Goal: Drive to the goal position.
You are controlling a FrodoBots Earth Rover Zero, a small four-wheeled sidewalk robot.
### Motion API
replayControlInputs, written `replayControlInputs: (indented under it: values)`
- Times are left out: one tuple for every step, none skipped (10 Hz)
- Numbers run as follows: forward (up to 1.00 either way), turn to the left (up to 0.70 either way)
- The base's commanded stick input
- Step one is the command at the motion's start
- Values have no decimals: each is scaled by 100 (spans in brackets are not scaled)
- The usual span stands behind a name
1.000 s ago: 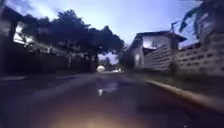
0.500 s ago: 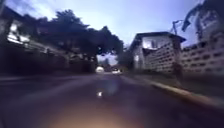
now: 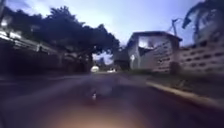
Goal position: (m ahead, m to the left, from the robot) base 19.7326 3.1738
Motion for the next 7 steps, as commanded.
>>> replayControlInputs:
  values:
    - [70,-4]
    - [70,-27]
    - [70,-35]
    - [70,-20]
    - [70,0]
    - [70,0]
    - [70,0]
